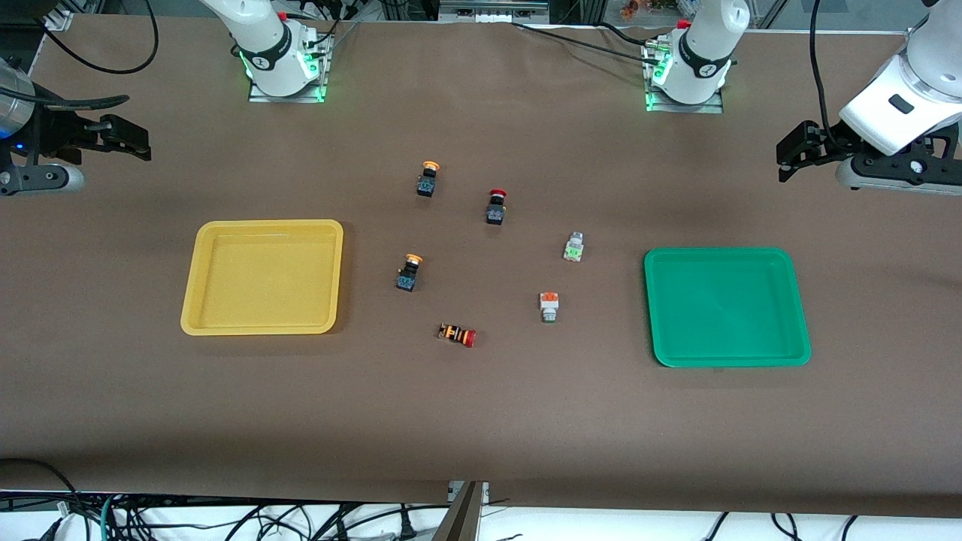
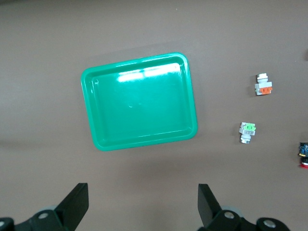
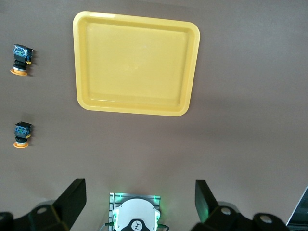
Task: Place green and yellow buttons in trays
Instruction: 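Reach the right gripper toward the black button beside the red button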
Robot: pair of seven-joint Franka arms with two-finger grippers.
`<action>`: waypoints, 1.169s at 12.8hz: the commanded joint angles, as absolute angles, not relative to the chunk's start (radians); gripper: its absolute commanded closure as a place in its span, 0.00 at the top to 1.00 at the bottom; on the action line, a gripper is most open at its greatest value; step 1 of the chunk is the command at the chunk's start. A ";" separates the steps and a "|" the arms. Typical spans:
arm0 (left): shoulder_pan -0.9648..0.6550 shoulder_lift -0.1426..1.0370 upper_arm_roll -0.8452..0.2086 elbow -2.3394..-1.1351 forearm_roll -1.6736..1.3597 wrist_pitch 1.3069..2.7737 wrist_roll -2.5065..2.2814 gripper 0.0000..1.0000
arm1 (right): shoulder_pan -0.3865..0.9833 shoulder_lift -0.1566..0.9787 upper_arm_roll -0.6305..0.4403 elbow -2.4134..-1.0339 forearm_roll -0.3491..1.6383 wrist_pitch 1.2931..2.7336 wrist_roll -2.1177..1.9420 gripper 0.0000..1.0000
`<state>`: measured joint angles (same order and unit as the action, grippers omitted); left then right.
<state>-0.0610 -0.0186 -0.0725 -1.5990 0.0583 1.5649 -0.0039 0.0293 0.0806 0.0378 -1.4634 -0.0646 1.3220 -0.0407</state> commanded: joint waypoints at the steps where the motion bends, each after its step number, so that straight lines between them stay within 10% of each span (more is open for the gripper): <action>1: -0.063 0.008 -0.071 -1.551 0.052 1.537 0.014 1.00 | 0.025 0.091 0.035 -1.436 -0.049 1.313 -0.031 1.00; 15: -0.064 0.008 -0.084 -1.559 0.048 1.523 0.012 1.00 | 0.112 0.242 0.044 -1.498 -0.025 1.452 -0.026 1.00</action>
